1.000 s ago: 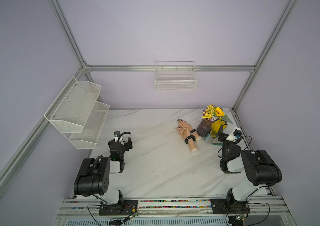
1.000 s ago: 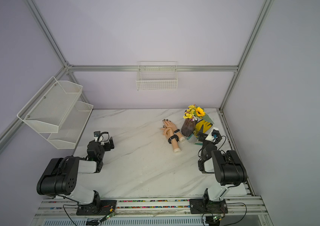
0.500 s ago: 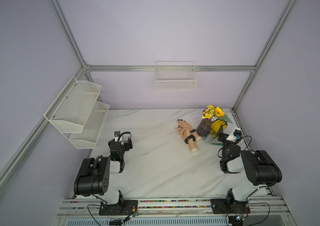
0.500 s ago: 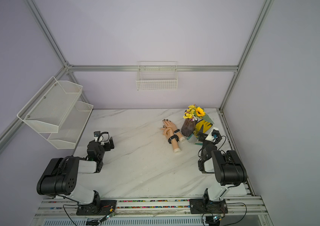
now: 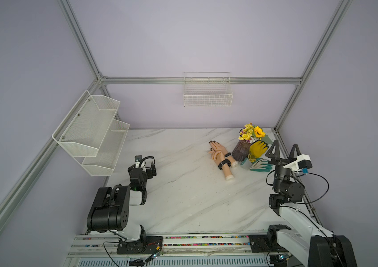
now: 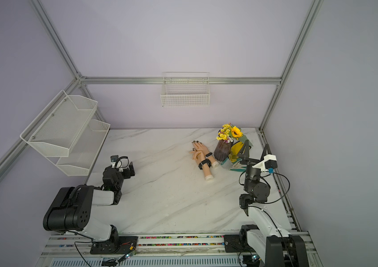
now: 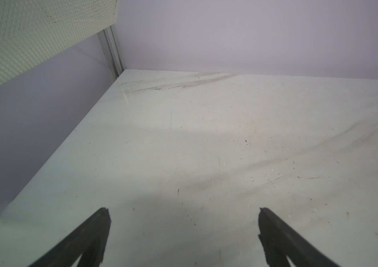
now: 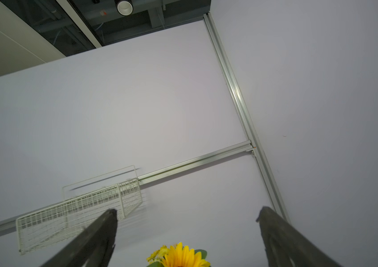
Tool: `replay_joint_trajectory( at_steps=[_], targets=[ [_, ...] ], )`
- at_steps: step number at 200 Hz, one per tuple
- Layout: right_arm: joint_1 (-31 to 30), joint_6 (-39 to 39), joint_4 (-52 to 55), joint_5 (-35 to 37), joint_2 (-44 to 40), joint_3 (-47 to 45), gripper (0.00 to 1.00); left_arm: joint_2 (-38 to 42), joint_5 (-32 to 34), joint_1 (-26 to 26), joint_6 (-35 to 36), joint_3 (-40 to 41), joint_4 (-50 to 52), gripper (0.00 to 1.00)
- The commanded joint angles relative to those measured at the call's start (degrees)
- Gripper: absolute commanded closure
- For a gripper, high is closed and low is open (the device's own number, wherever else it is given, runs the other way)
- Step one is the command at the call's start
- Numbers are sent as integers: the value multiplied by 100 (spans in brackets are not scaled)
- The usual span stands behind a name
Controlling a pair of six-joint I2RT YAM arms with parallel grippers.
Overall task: Take off the watch
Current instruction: Move the hand to the center of the board.
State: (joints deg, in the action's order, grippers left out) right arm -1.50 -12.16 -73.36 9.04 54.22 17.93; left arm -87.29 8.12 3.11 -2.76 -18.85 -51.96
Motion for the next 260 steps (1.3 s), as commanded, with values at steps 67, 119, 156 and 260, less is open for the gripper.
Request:
replay_joint_trajectory(
  at_steps=[67, 119, 156, 260],
  targets=[
    [-2655, -921, 3174, -342, 476, 1080, 3, 2578, 1170, -2138, -2371, -1538, 3880, 0],
    [-2891, -1646, 4612, -565, 1436, 1351, 3, 1592, -509, -3044, -5280, -2782, 5154, 0],
    [-2549, -1763, 5022, -1049, 2102, 1336, 3, 1250, -1529, -3631, -6303, -2929, 4926, 0],
    [-1951, -1420, 5027, -1131, 4129, 2212, 9, 1635, -1968, -3893, -5892, -2951, 5792, 0]
  ],
)
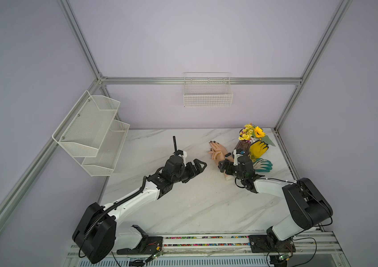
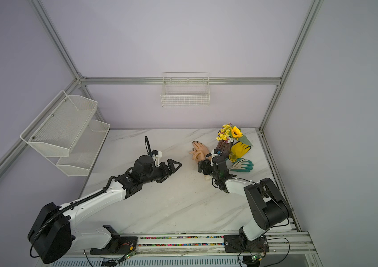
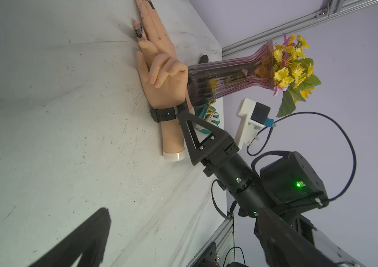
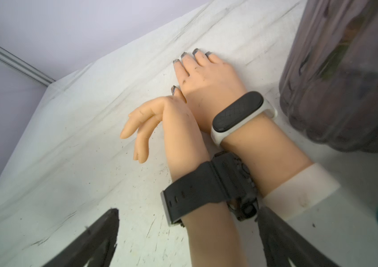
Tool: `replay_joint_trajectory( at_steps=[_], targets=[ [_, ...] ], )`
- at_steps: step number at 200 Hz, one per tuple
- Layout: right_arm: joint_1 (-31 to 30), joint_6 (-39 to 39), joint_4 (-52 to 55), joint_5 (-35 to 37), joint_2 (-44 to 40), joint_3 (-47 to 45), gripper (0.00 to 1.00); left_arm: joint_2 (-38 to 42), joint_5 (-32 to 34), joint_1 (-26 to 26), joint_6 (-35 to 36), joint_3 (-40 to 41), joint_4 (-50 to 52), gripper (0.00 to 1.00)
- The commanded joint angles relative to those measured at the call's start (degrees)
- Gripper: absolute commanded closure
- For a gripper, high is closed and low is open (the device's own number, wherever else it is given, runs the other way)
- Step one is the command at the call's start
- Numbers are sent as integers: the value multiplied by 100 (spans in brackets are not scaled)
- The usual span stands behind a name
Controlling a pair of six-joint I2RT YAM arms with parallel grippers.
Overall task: Take off the watch
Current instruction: Move the hand to the center of the board.
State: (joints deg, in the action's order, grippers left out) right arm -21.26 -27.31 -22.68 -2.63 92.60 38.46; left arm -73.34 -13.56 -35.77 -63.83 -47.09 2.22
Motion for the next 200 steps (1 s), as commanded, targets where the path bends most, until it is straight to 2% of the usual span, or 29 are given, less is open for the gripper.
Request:
replay_joint_trajectory(
  at_steps=[1, 61, 80, 114, 178, 200],
  targets=[
    [20, 94, -43, 35, 297, 161, 9, 241, 207, -7, 223, -126, 384, 0],
    [-199, -8, -204, -182, 508, 40, 23, 157, 338, -9, 415, -91, 664, 0],
    [-316, -98, -87, -69, 570, 38, 23, 226, 418, -9, 432, -5, 694, 0],
    [-619, -292, 74, 183, 477, -36, 14, 561, 744, 2, 627, 55, 1023, 0],
    [-782, -889, 263, 931, 211, -316, 15, 1311, 1256, 8, 784, 311, 1399, 0],
    [-797, -791, 128, 818, 228, -309, 17, 1392, 1321, 16, 800, 360, 1443, 0]
  ],
)
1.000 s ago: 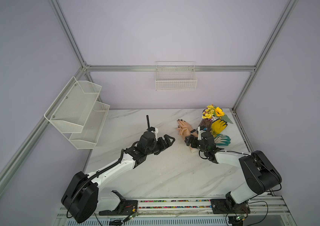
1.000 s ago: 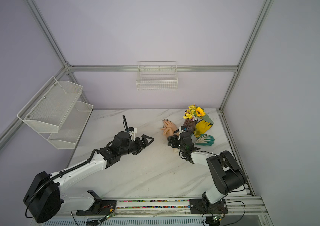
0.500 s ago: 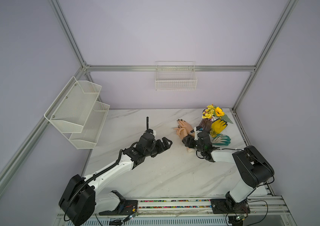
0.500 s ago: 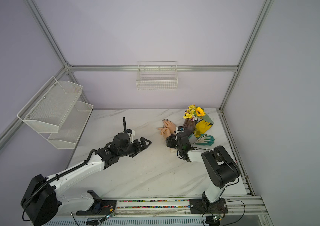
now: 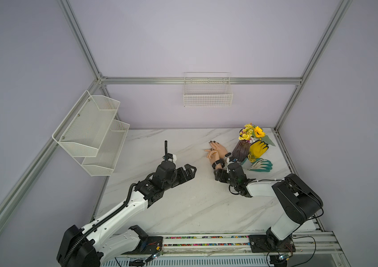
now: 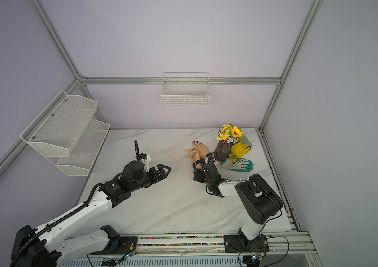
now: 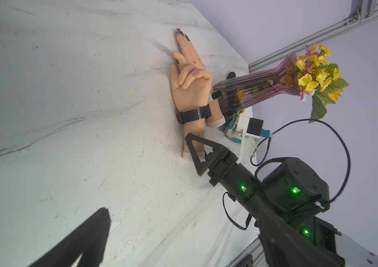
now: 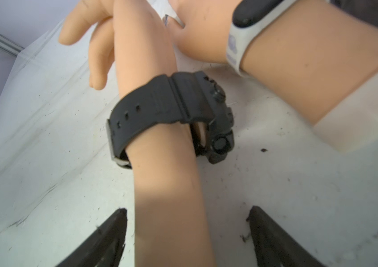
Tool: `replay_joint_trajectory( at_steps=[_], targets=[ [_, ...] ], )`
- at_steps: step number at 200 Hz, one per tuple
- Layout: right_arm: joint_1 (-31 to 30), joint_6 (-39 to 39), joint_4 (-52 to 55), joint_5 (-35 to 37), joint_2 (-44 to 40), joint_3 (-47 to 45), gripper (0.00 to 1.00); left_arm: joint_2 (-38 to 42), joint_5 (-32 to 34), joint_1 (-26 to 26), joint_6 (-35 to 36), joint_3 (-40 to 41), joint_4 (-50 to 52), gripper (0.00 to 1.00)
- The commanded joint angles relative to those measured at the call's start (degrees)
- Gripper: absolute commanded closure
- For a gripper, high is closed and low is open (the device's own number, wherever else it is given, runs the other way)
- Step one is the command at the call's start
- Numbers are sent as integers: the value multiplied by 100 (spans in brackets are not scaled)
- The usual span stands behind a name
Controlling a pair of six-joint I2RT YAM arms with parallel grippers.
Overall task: Take off the watch
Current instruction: Move the hand to the center of the board.
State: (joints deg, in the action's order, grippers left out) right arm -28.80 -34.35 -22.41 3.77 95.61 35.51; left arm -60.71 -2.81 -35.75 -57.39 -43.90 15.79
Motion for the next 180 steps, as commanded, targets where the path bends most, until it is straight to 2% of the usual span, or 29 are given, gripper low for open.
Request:
replay_joint_trajectory(
  at_steps=[1, 23, 52, 73, 95, 140, 180],
  targets=[
    [-41, -75, 104, 173, -62, -7, 18, 129, 250, 19, 156, 44, 88, 0],
    [-55, 59, 180, 102, 239, 264, 28, 116, 237, 23, 247, 5, 133, 0],
    [-83, 183, 68, -208, 553, 500, 57, 138, 344, 37, 494, -9, 257, 0],
    [-114, 392, -12, -485, 548, 529, 70, 165, 474, 81, 566, -36, 488, 0],
    [-183, 767, -16, -1096, 442, 511, 81, 156, 286, 138, 680, -11, 553, 0],
    [-278, 1039, -432, -2975, -149, 141, 90, 450, 373, 255, 740, 270, 853, 0],
    [-541, 1432, -149, -4275, 152, 431, 90, 855, -402, 442, 440, 1029, 399, 0]
  ],
)
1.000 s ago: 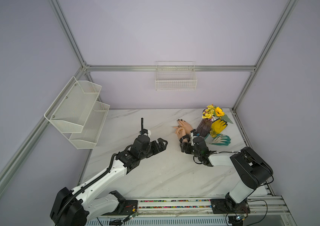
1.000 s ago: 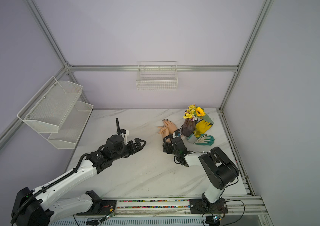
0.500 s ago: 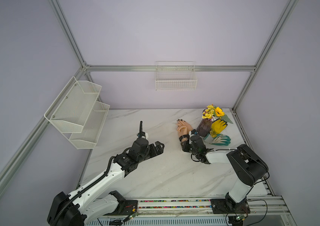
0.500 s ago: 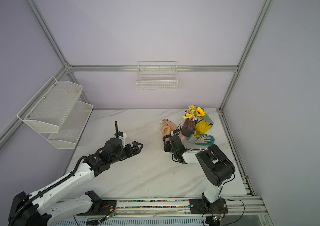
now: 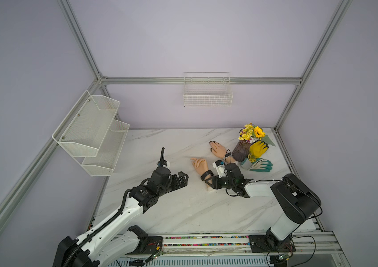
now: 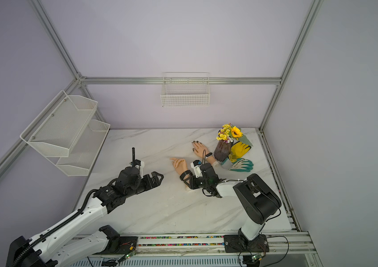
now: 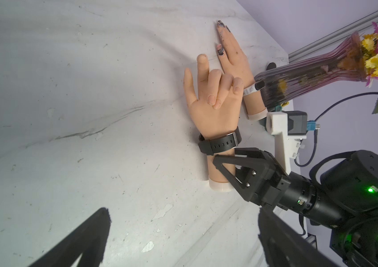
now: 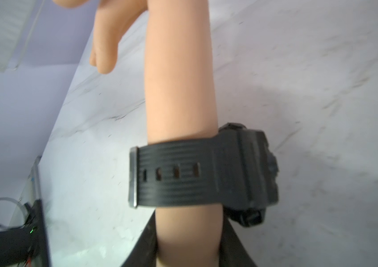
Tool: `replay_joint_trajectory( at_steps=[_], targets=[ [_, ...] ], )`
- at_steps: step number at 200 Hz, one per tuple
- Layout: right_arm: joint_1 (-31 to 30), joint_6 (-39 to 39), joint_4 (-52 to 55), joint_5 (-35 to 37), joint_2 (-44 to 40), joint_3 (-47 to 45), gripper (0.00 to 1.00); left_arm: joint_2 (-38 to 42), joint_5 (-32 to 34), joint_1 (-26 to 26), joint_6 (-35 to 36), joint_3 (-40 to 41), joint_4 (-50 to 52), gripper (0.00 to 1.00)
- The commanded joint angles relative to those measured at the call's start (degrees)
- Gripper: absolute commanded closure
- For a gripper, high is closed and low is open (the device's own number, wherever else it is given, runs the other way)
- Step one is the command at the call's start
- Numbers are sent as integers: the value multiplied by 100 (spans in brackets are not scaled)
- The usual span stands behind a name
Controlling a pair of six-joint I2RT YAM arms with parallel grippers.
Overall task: Take off the watch
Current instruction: Move the hand to the center of the board.
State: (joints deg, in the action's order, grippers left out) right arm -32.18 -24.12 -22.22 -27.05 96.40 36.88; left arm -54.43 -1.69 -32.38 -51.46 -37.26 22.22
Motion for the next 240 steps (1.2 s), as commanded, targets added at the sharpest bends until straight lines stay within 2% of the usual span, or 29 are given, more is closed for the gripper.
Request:
replay_joint_trajectory(
  at_steps=[1, 22, 46, 61, 77, 127, 155, 198, 240],
  targets=[
    [-206, 413, -160, -1217, 90, 306, 91, 239, -532, 107, -162, 384, -270, 0],
    [-444, 528, 7, -1674, 599, 629, 90, 547, -758, 177, -424, 821, -613, 0],
    [-524, 546, 60, -1843, 1083, 912, 84, 843, -644, 270, -661, 1117, -625, 0],
    [-529, 474, 24, -1506, 1191, 958, 74, 908, -581, 311, -660, 1145, -499, 0],
    [-534, 407, 161, -1076, 1317, 1080, 57, 901, -509, 320, -597, 1116, -380, 0],
    [-505, 185, 119, -108, 990, 949, 30, 773, -336, 329, -418, 1019, -254, 0],
    [-474, 191, 121, 14, 714, 842, 26, 703, -313, 329, -408, 1013, -292, 0],
    [-488, 365, 118, 749, 38, 634, 23, 617, -317, 325, -400, 1029, -318, 0],
    [-1046, 531, -249, 1745, -548, 284, 18, 629, -159, 333, -340, 1088, -284, 0]
  ],
)
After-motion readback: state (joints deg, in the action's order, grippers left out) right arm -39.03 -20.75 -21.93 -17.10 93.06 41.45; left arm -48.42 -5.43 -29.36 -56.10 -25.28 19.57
